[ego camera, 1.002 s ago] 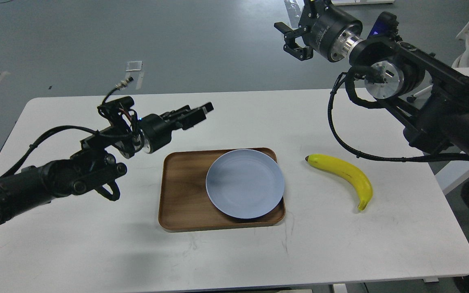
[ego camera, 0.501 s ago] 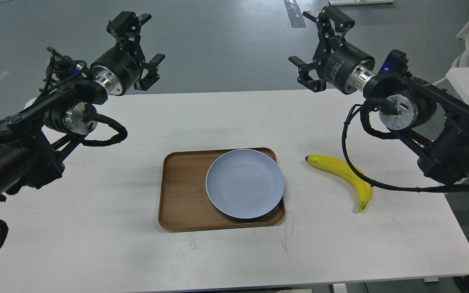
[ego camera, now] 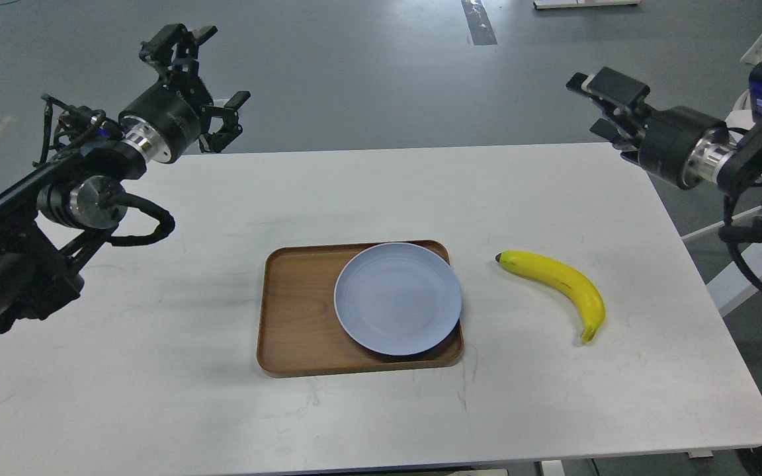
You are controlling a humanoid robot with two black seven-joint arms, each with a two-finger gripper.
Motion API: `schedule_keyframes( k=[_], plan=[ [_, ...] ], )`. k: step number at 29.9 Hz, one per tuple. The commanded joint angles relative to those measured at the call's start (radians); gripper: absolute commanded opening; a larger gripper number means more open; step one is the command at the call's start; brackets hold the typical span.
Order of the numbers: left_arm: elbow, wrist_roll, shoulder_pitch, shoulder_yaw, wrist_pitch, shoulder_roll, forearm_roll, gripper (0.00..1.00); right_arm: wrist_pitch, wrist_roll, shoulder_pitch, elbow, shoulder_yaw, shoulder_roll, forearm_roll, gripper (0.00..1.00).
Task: Place banana on plate with both arms
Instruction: 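Lower the right gripper to the yellow banana and grasp it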
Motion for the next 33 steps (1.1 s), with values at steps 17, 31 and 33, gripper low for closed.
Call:
schedule_keyframes(
  k=[17,31,33],
  plan=[
    [-0.003,-0.008,0.004,0.008,0.009,-0.009,0.008,0.98,-0.019,0.056,-0.026,-0.082,-0.204,-0.044,-0.716,0.98],
    [-0.001,-0.022,0.015,0.009,0.008,-0.005,0.008,0.98,-0.223,0.168,-0.087,-0.217,-0.326,0.088,-0.811,0.97],
    [-0.001,-0.028,0.024,0.009,0.008,-0.005,0.010,0.98,-0.249,0.189,-0.087,-0.272,-0.326,0.140,-0.805,0.97]
  ],
)
